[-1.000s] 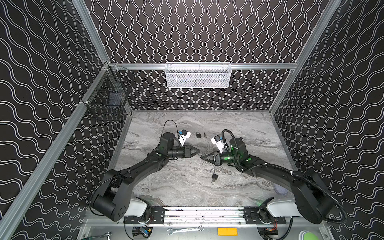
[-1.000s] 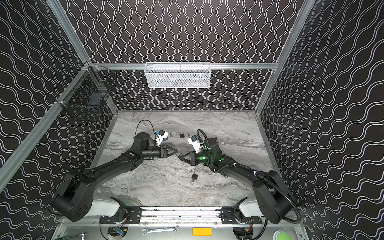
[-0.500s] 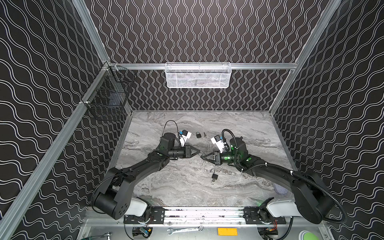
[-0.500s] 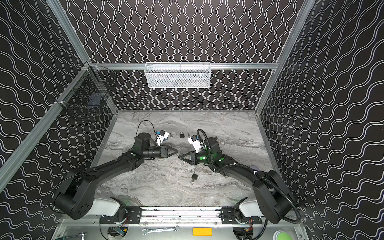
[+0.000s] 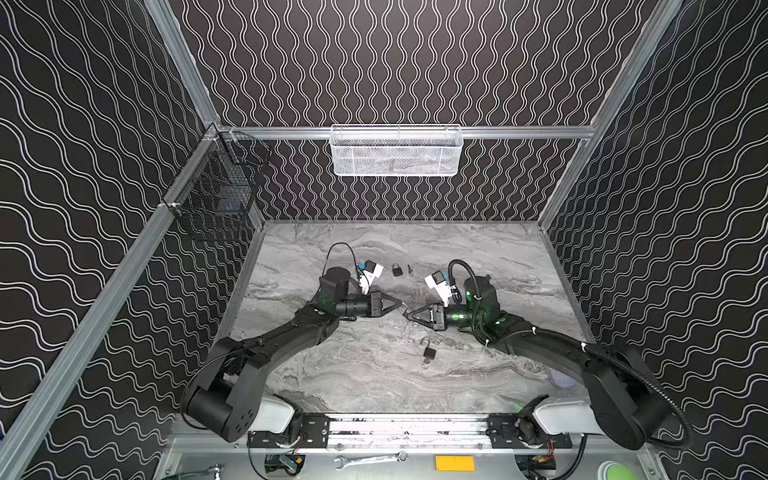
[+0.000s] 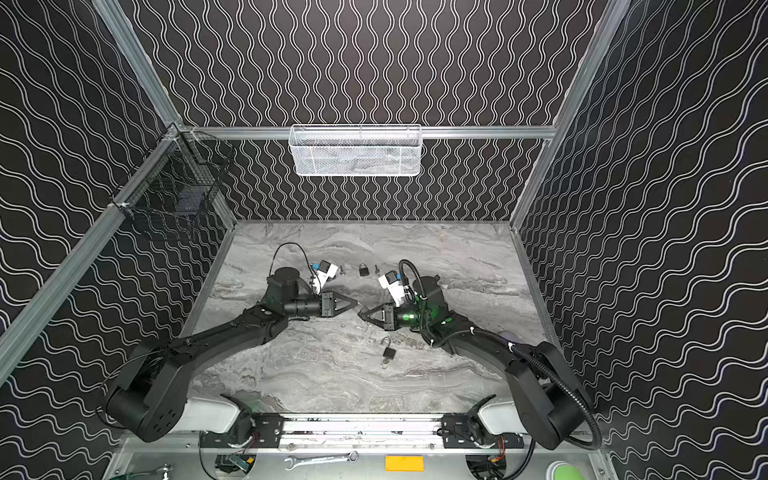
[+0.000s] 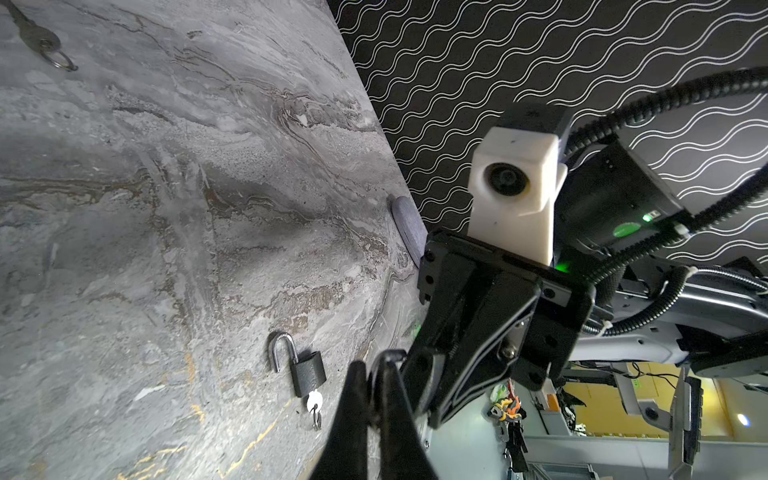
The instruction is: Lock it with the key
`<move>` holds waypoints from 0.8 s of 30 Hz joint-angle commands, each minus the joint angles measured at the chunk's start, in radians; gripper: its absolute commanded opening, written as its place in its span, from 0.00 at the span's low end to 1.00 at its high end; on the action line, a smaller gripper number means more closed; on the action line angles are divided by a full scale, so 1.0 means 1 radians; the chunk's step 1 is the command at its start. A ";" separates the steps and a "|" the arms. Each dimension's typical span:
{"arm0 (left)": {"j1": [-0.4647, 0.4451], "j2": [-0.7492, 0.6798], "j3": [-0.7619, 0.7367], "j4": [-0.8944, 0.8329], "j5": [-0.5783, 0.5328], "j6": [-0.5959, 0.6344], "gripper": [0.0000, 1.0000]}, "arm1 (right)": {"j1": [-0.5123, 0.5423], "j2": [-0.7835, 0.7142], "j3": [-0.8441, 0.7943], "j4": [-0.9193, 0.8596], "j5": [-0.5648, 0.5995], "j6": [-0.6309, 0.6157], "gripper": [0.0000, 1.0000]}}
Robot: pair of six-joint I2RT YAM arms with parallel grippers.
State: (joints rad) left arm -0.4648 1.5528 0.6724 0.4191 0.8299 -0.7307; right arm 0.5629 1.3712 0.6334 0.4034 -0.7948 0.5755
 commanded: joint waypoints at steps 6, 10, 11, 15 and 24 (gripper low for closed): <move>-0.001 -0.010 -0.040 0.217 0.074 -0.024 0.00 | -0.009 0.024 0.004 0.025 0.007 0.060 0.00; -0.001 -0.008 -0.057 0.275 0.078 -0.030 0.00 | -0.024 0.028 0.000 0.038 -0.009 0.092 0.00; -0.001 -0.008 -0.057 0.280 0.081 -0.027 0.00 | -0.028 0.026 -0.003 0.040 -0.008 0.096 0.00; -0.001 0.001 -0.053 0.304 0.092 -0.024 0.00 | -0.041 0.019 -0.009 0.048 -0.019 0.118 0.00; -0.004 0.034 -0.036 0.389 0.145 -0.050 0.00 | -0.070 0.032 -0.007 0.083 -0.069 0.157 0.00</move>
State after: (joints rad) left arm -0.4648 1.5837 0.6247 0.6689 0.8711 -0.7635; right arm 0.5034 1.3926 0.6285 0.4843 -0.9081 0.6891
